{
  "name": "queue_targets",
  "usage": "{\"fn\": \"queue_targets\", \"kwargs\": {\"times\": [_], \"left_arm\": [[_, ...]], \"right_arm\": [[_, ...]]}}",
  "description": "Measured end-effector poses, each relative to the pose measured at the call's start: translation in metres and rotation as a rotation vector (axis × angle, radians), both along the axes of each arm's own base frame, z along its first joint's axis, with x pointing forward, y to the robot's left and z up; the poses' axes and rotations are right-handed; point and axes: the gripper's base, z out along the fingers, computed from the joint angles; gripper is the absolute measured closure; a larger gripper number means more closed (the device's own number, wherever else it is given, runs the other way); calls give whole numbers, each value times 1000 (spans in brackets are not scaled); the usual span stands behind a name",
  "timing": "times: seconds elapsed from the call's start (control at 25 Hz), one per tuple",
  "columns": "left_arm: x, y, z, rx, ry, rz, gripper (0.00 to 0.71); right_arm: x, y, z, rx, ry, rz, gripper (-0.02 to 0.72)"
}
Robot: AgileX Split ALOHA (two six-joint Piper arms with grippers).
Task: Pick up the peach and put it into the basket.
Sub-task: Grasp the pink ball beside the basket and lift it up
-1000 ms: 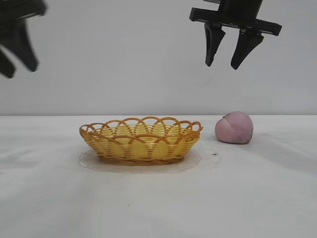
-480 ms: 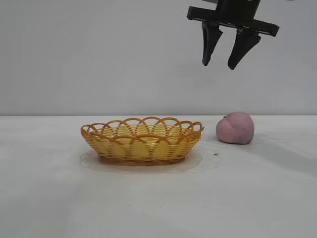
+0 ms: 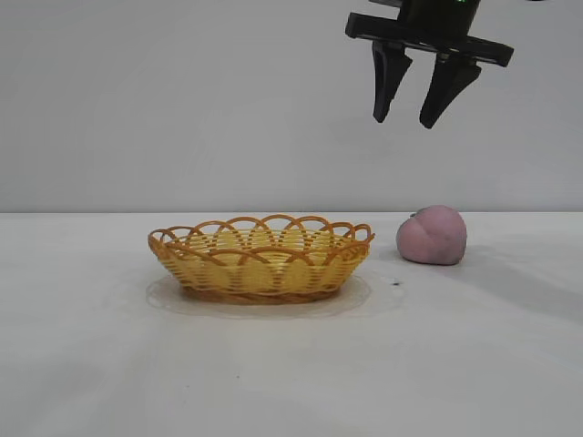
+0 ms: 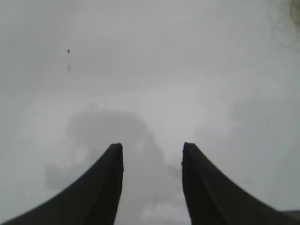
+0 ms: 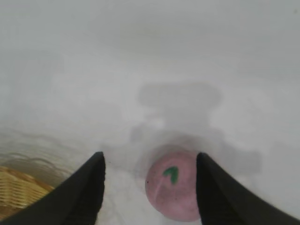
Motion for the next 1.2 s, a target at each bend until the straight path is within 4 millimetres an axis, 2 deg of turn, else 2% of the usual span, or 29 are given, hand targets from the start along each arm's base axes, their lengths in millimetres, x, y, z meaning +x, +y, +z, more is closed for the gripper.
{"fn": "queue_targets", "kwargs": {"times": [0.2,0.32,0.48,0.72,0.84,1.0,1.16,1.2], "left_arm": [[-46,4,16,-5,-108,-1,452],[-67,5,18,3,-123,-14,452],[-88,4,17,-4,-209,-65,452],[-122,6,19,-1,-433,-83,452],[-129,7,18,-2,-472,-83,452],[-129,7,18,-2,-472,-83,452],[-129,7,18,-2,-473,-83,452],[-129,7,18,0,-473,-82,452]], "right_arm": [[0,0,0,-7,-5,18,301],[0,0,0,-8,-5,19,301],[0,0,0,-10,-4,23,301],[-2,-1,-3,-20,27,30,301],[-5,-1,-9,-38,79,34,301],[-6,-3,-30,-88,175,44,301],[-2,-5,-66,-156,257,42,301],[0,-5,-78,-171,271,42,356]]}}
